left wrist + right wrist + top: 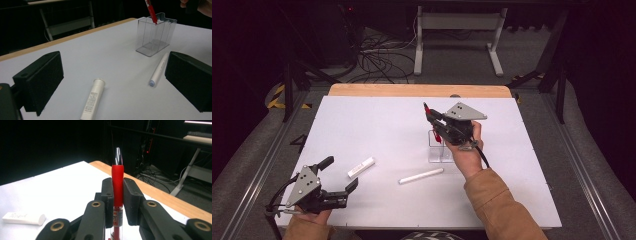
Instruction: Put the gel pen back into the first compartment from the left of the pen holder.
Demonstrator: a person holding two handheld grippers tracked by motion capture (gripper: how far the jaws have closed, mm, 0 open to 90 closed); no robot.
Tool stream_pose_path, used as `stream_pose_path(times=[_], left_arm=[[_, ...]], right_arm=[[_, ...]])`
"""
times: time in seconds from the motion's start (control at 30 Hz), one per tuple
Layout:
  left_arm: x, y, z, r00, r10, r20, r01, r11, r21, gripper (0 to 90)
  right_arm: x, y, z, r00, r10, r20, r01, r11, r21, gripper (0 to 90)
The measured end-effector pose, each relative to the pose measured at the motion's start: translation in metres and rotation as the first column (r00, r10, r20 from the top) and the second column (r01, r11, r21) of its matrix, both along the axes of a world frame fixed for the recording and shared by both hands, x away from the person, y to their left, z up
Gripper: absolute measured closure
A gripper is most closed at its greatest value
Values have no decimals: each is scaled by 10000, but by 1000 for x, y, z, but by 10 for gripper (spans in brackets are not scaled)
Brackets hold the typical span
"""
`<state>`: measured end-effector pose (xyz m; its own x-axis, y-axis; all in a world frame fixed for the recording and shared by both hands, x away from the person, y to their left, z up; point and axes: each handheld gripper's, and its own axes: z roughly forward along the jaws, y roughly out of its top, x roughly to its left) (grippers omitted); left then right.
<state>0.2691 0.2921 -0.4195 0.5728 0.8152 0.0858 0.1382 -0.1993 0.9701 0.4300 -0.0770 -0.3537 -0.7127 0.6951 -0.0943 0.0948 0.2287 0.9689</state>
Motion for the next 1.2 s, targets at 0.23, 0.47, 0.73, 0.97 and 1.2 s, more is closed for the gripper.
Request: stream_pose_path(times=[0.23, 0.47, 0.73, 0.97, 1.2], left_arm=[[0, 0, 0, 10000, 4, -1, -4, 10000, 6, 26], [0, 0, 0, 10000, -2, 7, 2, 10000, 16, 26], [0, -1, 0, 10000, -17, -3, 17, 10000, 26, 26], [0, -1, 0, 10000, -15, -19, 15, 10000, 34, 26], [0, -1, 0, 10000, -4, -16, 4, 10000, -8, 26]], right_arm=[[1, -1, -7, 9995, -62, -320, 58, 9999, -150, 797], [0, -2, -12, 9985, -37, -549, 22, 9996, -268, 797], [-1, -3, -19, 9968, 60, -796, -86, 9994, -321, 797], [-2, -5, -25, 9946, 58, -1033, -94, 9994, -342, 795], [-2, -7, -31, 9924, 34, -1230, -78, 9994, -350, 794]])
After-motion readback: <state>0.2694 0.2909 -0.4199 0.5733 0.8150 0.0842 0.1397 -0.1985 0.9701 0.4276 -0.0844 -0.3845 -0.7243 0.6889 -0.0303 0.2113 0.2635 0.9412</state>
